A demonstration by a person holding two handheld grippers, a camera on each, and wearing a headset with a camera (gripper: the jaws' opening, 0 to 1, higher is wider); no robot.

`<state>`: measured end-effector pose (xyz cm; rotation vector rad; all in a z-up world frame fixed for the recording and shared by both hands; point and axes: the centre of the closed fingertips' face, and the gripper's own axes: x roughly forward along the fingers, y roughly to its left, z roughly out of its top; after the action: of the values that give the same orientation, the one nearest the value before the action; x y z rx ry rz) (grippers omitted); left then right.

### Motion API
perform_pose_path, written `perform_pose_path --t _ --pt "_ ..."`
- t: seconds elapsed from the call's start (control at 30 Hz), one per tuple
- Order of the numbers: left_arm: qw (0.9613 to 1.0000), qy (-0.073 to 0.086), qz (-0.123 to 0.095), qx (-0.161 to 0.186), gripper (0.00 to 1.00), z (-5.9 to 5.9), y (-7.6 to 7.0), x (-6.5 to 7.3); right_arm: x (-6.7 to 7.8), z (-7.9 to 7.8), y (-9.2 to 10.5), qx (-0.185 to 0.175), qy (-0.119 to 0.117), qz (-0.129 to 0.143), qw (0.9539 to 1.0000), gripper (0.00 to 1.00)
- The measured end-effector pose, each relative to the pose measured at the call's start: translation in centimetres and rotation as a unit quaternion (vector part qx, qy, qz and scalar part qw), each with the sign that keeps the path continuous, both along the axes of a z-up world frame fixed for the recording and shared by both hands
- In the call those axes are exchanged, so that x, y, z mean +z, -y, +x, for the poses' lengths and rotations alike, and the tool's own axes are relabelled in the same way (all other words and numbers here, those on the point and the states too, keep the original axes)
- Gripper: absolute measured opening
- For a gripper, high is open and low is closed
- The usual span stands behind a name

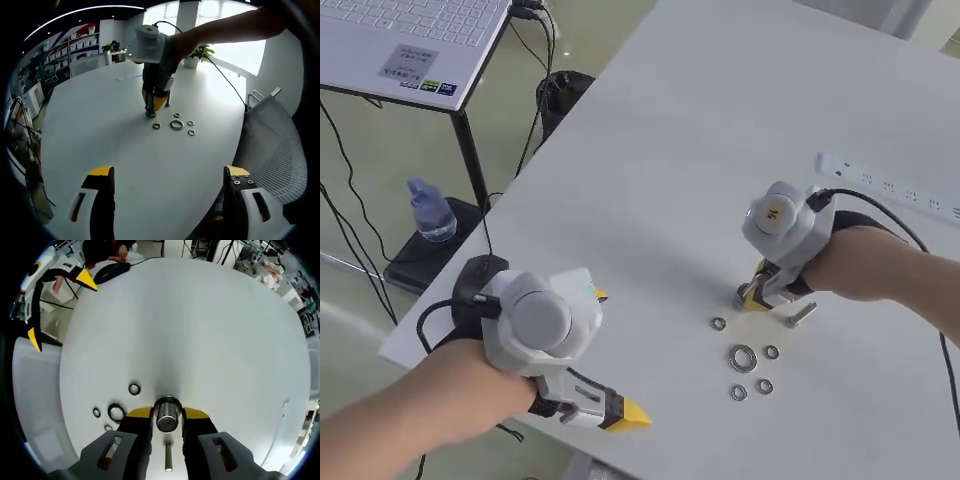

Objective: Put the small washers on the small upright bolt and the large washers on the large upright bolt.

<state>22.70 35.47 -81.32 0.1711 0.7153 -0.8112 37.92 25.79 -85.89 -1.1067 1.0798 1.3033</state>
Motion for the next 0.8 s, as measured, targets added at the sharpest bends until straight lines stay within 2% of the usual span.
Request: perform_pose_path --t 0.2,0.8 --pt "1.0 0.001 0.003 -0.003 0.9 -0.11 0.09 -0.02 -0.39 -0.49 0.18 -0.001 -0.001 -0.006 1.0 0.22" --pt "1.0 -0.002 0.005 0.0 0.89 -0.45 -0.14 0.27 -0.32 -0.4 0.05 -0.009 0.001 0.003 1.0 0.23"
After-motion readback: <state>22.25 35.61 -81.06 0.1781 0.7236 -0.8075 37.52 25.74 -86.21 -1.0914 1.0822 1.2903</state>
